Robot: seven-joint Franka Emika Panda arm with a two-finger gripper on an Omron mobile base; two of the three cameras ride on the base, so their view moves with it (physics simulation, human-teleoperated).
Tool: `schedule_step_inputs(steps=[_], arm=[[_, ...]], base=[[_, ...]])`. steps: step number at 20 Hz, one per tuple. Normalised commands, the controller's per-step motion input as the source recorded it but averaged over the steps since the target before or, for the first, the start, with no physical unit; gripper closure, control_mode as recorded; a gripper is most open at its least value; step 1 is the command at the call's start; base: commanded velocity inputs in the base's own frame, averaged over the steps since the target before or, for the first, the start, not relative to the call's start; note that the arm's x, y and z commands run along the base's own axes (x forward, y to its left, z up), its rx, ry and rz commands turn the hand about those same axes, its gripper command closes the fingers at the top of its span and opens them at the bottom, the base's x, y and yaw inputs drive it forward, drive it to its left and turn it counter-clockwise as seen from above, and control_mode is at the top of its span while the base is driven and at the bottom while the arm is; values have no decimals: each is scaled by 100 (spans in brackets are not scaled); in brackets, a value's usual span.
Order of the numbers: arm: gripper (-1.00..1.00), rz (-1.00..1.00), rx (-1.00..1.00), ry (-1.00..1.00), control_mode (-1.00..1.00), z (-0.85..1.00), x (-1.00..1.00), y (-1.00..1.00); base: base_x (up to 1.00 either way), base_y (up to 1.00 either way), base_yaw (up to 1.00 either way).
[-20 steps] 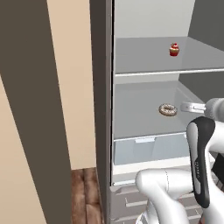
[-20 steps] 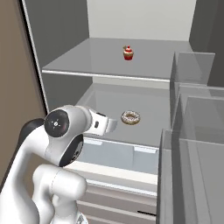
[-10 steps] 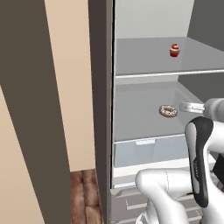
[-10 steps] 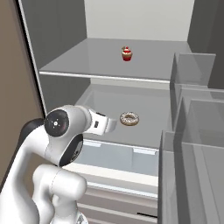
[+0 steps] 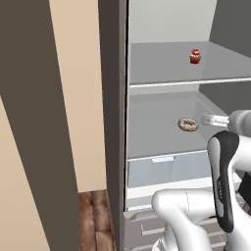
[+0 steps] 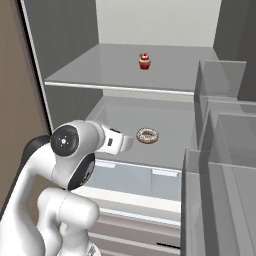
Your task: Take the cupcake and donut from the fridge and place them on the empty tray on the dining counter.
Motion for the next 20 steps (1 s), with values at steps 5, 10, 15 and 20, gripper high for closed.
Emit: schedule_step_inputs(steps=[5, 10, 15, 20], arm=[[-100, 0, 0, 0, 100, 0, 0, 0], [-100, 0, 0, 0, 100, 0, 0, 0], [-100, 0, 0, 0, 100, 0, 0, 0], [-100, 0, 0, 0, -100, 0, 0, 0]], base=[[11, 0, 22], [21, 0, 25], [15, 0, 11], [0, 0, 0]])
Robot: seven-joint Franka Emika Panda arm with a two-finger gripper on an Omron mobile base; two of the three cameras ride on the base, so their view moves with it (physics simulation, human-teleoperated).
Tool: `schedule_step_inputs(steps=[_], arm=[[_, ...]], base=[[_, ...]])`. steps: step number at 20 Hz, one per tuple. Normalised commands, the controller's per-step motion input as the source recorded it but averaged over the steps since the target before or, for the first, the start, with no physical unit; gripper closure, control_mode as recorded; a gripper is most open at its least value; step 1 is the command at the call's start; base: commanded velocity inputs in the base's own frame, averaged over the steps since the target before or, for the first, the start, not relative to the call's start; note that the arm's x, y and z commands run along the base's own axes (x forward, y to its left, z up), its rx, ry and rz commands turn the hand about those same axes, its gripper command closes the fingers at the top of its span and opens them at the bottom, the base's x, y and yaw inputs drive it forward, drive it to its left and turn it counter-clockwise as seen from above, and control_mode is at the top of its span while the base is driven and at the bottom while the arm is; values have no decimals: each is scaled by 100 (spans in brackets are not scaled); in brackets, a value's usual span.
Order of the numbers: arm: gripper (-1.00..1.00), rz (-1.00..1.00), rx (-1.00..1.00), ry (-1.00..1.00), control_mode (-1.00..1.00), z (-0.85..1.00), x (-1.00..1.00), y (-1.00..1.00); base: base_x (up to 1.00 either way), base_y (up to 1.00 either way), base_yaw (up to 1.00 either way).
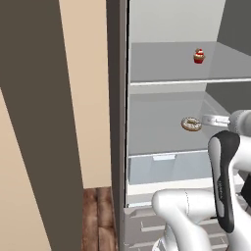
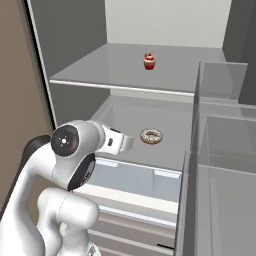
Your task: Take the cupcake and donut from the fridge and place them on the empty tray on the dining counter.
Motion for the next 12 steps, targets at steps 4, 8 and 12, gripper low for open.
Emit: schedule_step_inputs(steps=[4, 8, 12], arm=[[-100, 0, 0, -2, -100, 33, -12, 0], [-100, 0, 0, -5, -100, 53, -9, 0], [-100, 0, 0, 0, -100, 57, -5, 0]], base=[[0, 0, 0], [0, 0, 0], [0, 0, 0]])
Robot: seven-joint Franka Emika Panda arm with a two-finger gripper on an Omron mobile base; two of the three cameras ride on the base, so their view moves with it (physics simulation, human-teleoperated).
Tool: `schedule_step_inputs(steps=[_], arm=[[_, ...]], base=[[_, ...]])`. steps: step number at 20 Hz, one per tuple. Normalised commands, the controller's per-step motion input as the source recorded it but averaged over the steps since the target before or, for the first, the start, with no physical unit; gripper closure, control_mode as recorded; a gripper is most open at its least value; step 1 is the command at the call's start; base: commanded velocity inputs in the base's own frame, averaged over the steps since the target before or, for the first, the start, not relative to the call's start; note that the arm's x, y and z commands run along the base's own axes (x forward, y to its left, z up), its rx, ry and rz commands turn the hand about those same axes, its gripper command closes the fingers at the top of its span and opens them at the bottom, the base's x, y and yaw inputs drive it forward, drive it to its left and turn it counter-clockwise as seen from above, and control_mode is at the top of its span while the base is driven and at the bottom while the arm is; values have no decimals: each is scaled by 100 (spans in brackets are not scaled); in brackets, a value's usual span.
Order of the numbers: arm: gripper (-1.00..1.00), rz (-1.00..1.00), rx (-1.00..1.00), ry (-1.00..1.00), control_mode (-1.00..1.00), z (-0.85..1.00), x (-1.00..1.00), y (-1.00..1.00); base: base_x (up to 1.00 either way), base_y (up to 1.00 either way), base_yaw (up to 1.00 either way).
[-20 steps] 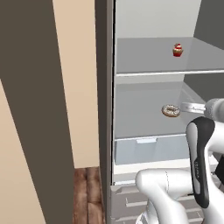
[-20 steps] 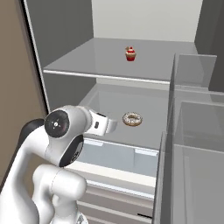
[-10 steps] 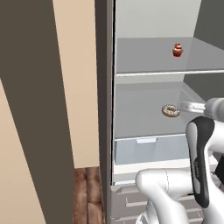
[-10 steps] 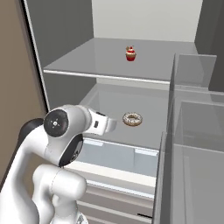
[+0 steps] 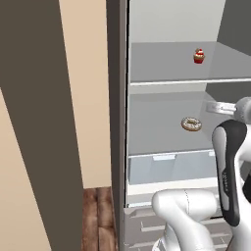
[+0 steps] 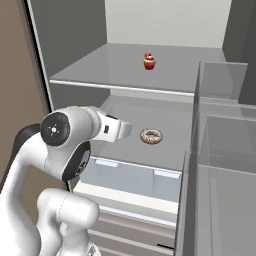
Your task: Take the cupcake and donut from the fridge and place them on the empty tray on the dining counter.
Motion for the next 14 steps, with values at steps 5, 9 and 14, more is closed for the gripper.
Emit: schedule_step_inputs(steps=[5, 9, 14], arm=[[-100, 0, 0, 2, -100, 65, 0, 0], [-100, 1, 0, 1, -100, 48, 0, 1], [-100, 0, -1, -16, -100, 14, 0, 0]], base=[[0, 0, 0], [0, 0, 0], [0, 0, 0]])
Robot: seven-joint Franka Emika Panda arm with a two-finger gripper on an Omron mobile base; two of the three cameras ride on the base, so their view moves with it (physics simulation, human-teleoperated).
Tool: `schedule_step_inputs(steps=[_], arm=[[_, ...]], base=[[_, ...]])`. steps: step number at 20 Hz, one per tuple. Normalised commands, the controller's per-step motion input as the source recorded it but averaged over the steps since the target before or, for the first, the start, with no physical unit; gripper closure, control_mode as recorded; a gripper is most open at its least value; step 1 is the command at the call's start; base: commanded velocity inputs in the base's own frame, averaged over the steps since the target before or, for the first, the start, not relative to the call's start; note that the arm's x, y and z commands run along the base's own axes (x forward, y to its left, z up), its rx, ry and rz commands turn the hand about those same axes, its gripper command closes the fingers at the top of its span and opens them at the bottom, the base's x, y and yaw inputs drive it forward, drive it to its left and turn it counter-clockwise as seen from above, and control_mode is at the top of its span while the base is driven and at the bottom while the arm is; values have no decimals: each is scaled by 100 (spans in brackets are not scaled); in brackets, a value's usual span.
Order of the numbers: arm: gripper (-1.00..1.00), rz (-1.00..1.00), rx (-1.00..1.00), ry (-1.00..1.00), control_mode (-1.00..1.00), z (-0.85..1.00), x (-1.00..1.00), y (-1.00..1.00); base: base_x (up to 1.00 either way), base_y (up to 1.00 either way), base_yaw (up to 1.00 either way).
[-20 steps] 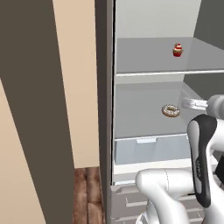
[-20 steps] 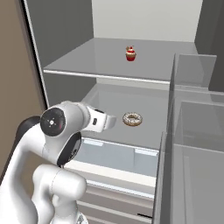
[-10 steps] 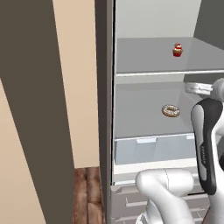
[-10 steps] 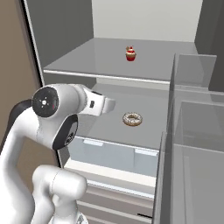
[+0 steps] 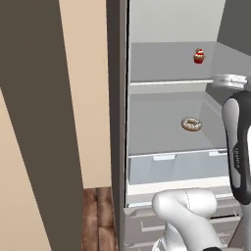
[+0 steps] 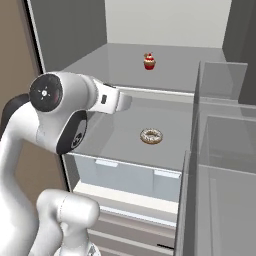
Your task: Take the cupcake and donut from the fridge and place them on the empty tray on the dining counter.
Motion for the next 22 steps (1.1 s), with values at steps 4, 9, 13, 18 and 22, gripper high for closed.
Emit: schedule_step_inputs(steps=[4, 9, 13, 18, 22], arm=[[-100, 0, -7, -14, -100, 27, 0, 0], [-100, 0, -9, 0, -100, 46, 0, 0], [-100, 0, -6, 4, -100, 41, 0, 0], [-100, 0, -1, 2, -100, 6, 14, 0], [-100, 0, 0, 0, -100, 0, 48, 0]], base=[[0, 0, 0], [0, 0, 0], [0, 0, 0], [0, 0, 0], [0, 0, 0]])
